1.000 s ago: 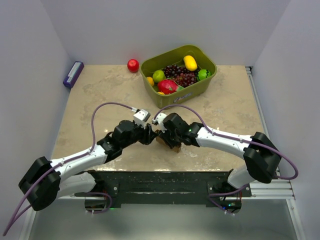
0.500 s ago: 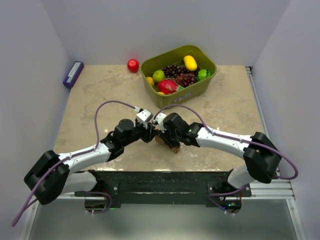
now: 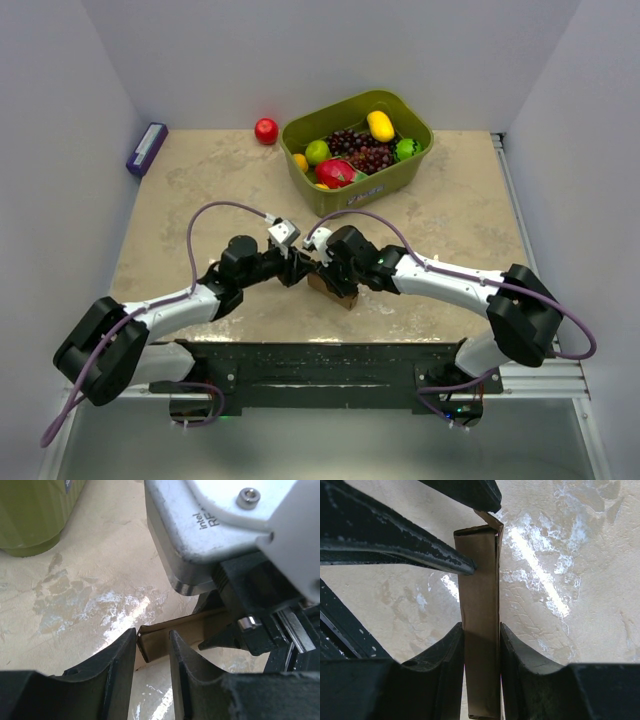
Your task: Fold the paper box
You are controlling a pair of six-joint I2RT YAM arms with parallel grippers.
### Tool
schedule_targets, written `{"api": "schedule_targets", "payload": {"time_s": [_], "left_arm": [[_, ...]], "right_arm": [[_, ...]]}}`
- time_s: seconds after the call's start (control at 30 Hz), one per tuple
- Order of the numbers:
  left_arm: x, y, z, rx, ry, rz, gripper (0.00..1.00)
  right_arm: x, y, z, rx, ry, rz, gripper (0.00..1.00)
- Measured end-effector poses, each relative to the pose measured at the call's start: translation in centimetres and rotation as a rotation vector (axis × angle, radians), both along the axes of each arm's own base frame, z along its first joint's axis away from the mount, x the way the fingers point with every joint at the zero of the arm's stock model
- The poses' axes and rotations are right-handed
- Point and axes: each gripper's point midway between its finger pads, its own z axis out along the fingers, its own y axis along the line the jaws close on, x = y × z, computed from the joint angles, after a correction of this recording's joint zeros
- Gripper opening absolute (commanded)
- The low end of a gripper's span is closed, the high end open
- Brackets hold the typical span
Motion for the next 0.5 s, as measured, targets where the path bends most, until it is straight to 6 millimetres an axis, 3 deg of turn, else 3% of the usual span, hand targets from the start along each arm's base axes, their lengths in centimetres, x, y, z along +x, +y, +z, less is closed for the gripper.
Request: {"api": "schedule_targets", "payload": {"time_s": [0.13,0.5], "left_arm": [[0.01,-0.09,0.19,-0.008,-0.007,-0.010,0.29],[0.60,0.41,-0.32,0.014,-0.009,0.018,0.35]], "right_arm": [[0.00,0.00,0.00,0.001,0.001,0.001,0.30],[-0.01,0.02,0.01,0.001,0.001,0.001,0.29]]}}
